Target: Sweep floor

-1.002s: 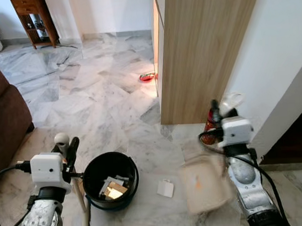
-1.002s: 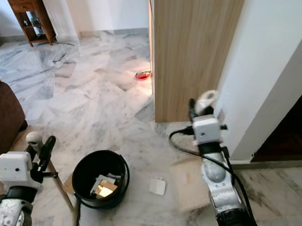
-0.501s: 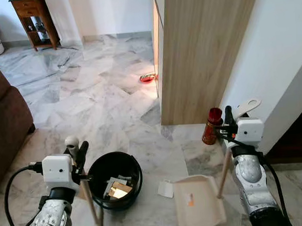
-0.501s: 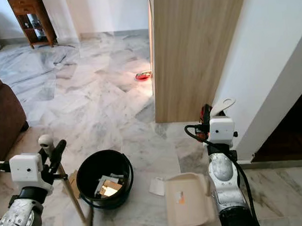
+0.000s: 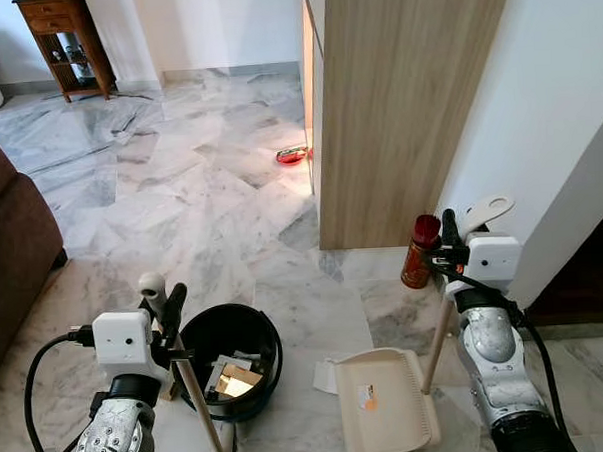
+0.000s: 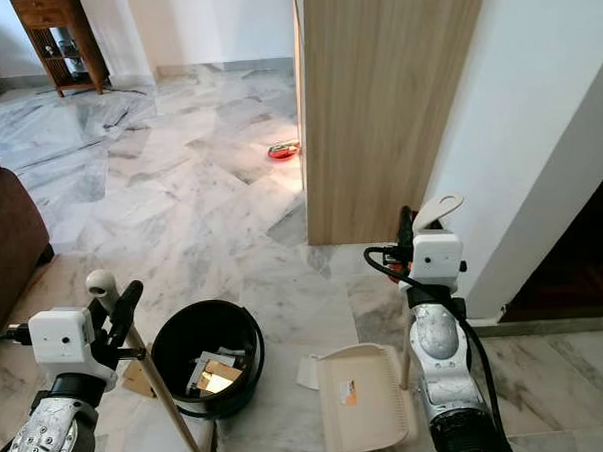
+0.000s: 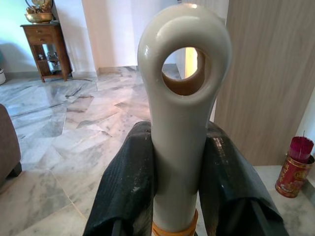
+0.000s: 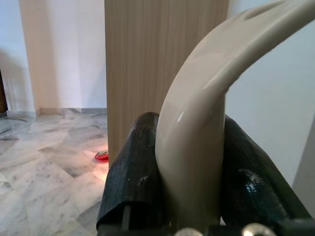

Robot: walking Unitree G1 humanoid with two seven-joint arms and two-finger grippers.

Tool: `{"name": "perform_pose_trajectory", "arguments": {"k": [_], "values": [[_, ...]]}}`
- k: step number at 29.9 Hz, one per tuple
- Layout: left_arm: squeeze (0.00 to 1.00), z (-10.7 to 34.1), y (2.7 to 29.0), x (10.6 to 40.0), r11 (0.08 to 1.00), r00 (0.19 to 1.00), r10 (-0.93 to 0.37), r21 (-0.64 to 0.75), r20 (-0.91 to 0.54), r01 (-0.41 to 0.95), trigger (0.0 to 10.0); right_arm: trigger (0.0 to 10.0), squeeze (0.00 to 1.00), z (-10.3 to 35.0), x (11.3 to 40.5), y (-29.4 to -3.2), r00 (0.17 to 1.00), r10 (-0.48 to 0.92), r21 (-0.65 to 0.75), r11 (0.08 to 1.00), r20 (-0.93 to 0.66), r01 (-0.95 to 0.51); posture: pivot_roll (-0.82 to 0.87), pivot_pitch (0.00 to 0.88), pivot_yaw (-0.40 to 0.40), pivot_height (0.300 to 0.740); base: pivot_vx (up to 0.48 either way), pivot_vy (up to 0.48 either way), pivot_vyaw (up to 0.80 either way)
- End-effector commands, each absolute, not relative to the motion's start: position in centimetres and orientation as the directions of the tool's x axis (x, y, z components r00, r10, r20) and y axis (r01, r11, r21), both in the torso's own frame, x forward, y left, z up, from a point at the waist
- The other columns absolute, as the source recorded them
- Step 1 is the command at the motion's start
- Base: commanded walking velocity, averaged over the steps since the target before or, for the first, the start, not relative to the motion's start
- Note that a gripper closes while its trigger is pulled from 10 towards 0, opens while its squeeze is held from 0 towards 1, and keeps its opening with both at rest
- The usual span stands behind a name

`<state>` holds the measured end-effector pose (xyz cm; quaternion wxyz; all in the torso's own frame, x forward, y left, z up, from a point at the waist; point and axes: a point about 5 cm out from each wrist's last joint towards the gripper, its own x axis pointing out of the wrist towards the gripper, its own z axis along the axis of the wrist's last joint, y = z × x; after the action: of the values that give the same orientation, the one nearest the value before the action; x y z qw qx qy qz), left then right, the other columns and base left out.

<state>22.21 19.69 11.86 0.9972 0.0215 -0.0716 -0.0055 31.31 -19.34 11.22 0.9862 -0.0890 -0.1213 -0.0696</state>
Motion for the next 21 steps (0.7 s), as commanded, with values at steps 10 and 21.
{"name": "perform_pose_trajectory", "arguments": {"k": [10,21], "values": [[0.00,13.47,19.64,22.41,0.998,0.976,-0.024,0.061,0.215,0.011,10.0,10.0,0.00,12.23,31.98,-19.06,0.950,-0.115,-0.136,0.978,0.289,0.160,0.15,0.043,0.019,0.740,0.000,0.000,0.00],[0.00,13.48,19.52,22.39,0.998,0.976,-0.023,0.055,0.217,0.011,10.0,10.0,0.00,12.13,32.01,-19.08,0.952,-0.114,-0.136,0.978,0.285,0.157,0.15,0.048,0.018,0.740,-0.152,0.000,0.00]]}}
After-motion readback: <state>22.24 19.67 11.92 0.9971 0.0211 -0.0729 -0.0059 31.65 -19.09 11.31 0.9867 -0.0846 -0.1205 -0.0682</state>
